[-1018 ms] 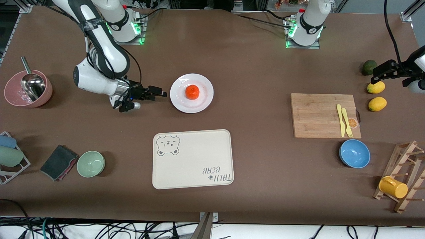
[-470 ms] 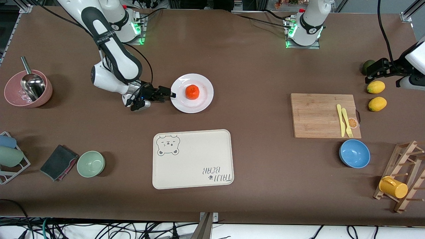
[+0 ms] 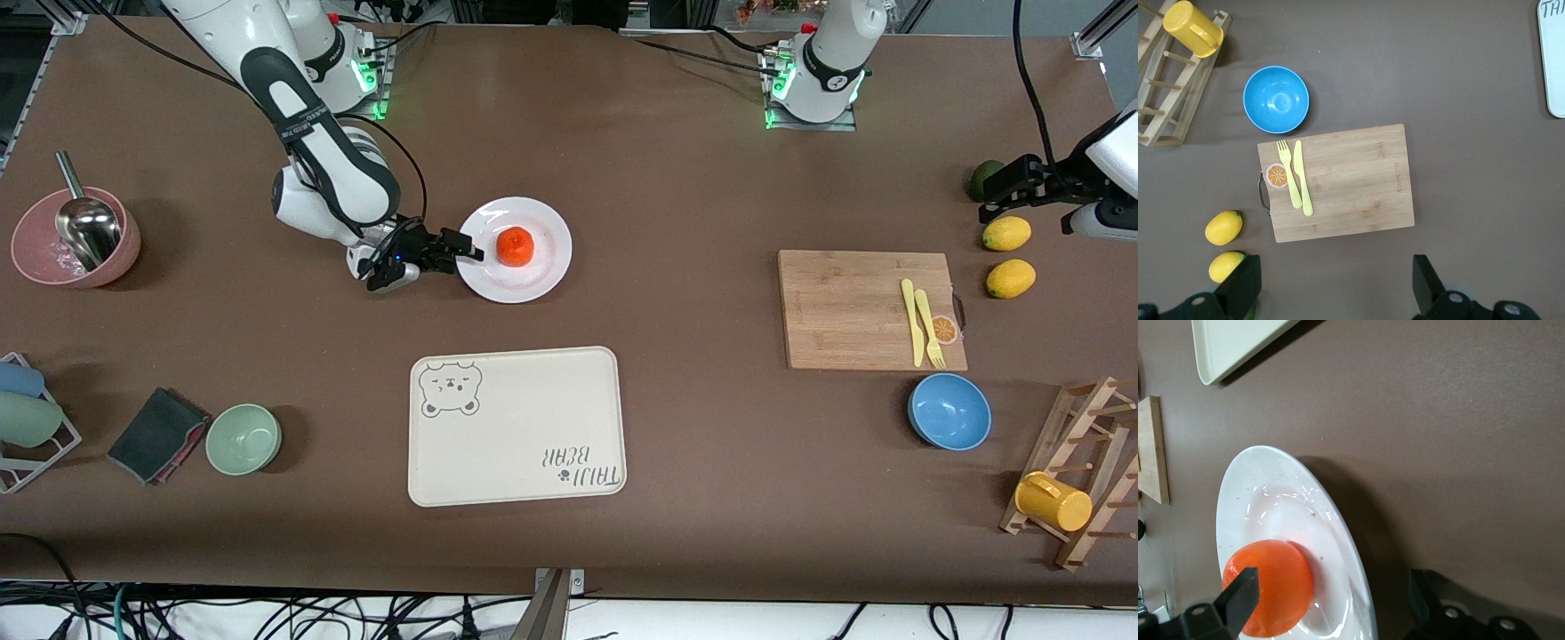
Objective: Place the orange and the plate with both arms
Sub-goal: 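Grip the white plate rim with the right gripper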
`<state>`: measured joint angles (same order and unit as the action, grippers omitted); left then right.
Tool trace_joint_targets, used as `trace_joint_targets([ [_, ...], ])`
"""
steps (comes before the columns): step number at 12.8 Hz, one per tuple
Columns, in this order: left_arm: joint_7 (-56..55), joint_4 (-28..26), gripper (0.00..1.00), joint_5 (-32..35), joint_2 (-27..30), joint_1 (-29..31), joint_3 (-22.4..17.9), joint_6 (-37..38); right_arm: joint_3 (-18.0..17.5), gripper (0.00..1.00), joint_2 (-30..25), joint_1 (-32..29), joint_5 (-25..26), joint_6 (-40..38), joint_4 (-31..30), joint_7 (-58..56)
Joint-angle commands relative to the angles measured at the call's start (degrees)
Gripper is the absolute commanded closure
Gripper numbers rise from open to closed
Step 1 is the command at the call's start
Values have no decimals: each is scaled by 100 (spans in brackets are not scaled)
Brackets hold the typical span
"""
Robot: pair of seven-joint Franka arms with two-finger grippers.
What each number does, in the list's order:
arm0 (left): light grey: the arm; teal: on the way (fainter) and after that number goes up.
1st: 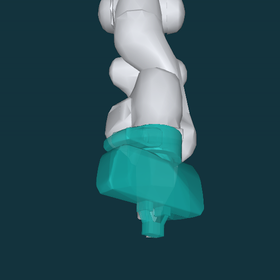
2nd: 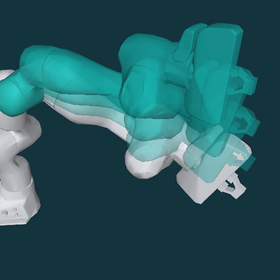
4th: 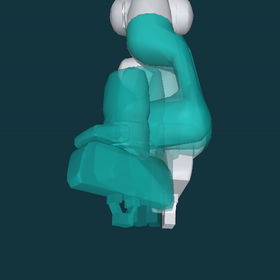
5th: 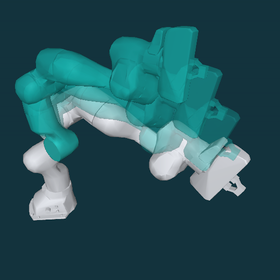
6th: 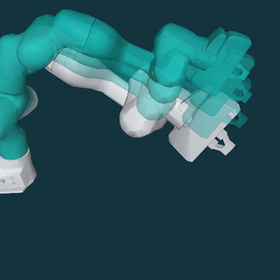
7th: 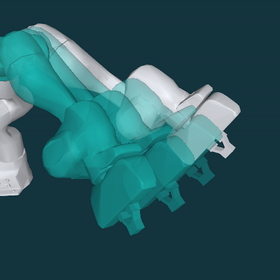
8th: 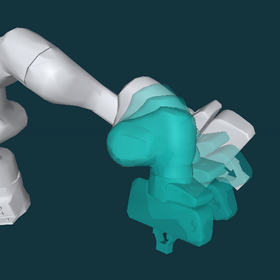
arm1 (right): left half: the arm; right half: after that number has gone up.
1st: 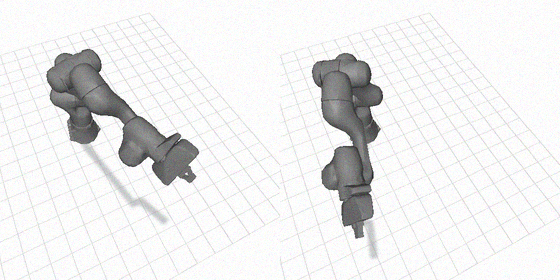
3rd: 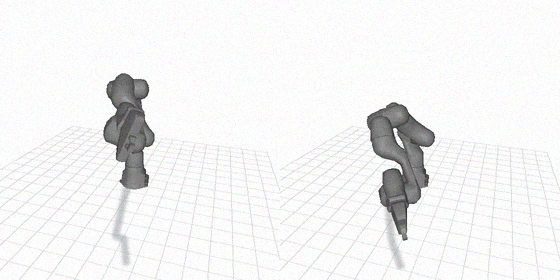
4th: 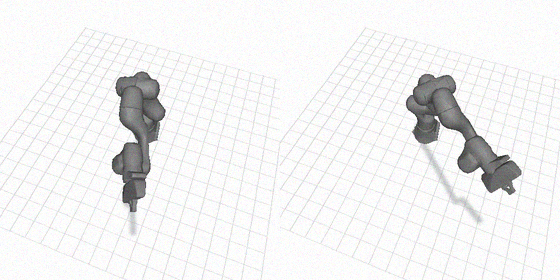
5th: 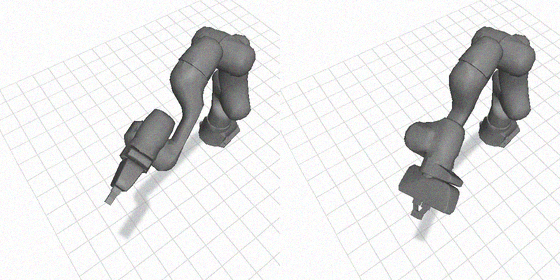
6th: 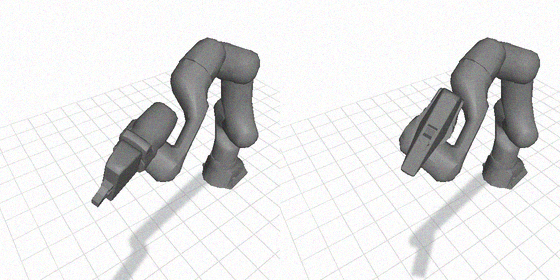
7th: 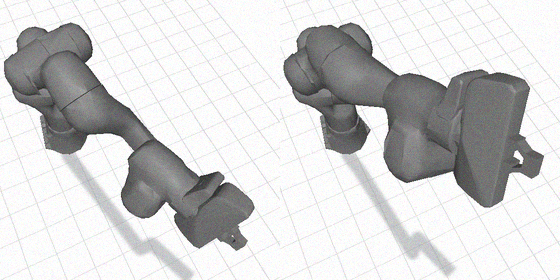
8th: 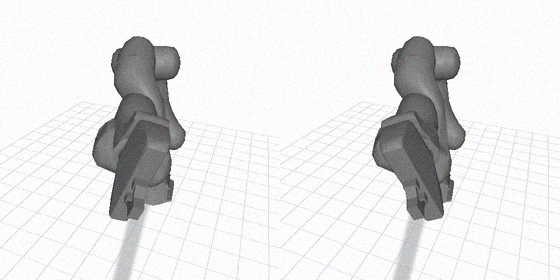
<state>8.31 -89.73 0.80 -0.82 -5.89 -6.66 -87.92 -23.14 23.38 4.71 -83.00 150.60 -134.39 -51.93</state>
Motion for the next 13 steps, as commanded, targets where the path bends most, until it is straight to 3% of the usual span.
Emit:
trace_joint_targets([
  [1, 92, -124, 0, -150, 178, -9, -2, -94, -85, 9, -26, -32, -163, 119, -26, -151],
  [6, 92, -115, 0, -80, 196, -79, 16, -85, -129, 13, -588, -32, -163, 66, -666, -160],
  [13, 145, -159, 0, -71, 187, 0, 130, -102, -190, 35, -729, -32, -172, 75, -835, -169],
])
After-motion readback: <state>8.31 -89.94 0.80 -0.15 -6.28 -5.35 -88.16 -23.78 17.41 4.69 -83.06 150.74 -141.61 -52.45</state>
